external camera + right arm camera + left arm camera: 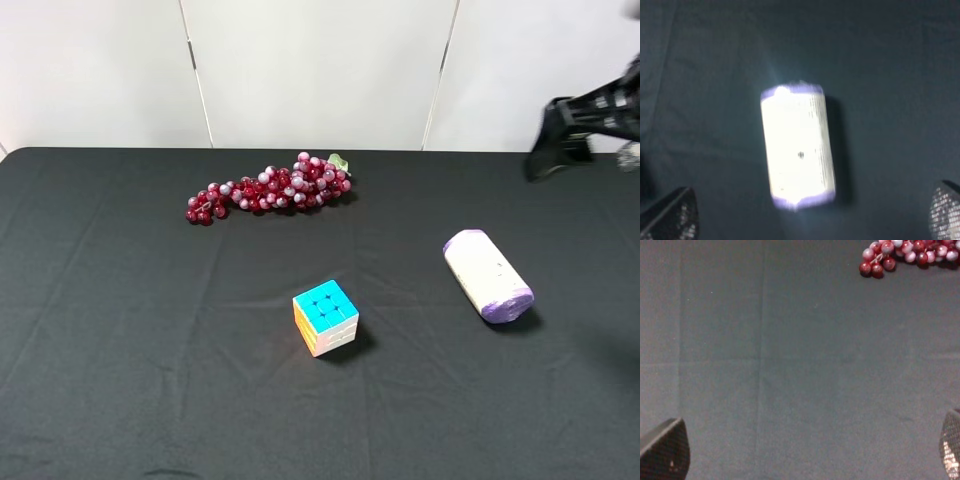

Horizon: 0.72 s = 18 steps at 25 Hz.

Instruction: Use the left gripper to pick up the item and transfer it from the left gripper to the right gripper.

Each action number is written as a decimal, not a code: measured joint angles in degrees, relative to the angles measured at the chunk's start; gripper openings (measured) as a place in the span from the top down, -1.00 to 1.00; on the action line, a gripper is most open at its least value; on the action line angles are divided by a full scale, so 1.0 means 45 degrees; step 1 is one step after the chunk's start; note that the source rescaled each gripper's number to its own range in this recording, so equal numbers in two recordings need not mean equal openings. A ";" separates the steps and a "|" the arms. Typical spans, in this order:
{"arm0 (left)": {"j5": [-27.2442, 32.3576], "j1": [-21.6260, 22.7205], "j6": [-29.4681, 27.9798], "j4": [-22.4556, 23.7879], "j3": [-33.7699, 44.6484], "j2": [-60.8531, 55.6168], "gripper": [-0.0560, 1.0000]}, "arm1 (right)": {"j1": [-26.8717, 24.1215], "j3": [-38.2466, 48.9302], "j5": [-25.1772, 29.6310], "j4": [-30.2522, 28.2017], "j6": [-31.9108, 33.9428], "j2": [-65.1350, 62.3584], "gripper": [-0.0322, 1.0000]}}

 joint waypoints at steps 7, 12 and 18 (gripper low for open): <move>0.0000 0.0000 0.0000 0.0000 0.0000 0.0000 -1.00 | 0.0000 -0.0003 0.2440 0.0000 0.0489 -0.2473 -1.00; 0.0000 0.0000 0.0000 0.0000 0.0000 0.0000 -1.00 | 0.0000 -0.0003 0.2789 0.0012 0.0896 -0.4463 -1.00; 0.0000 0.0000 0.0000 0.0000 0.0000 0.0000 -1.00 | 0.0000 0.0261 0.2869 0.0049 0.1208 -0.7036 -1.00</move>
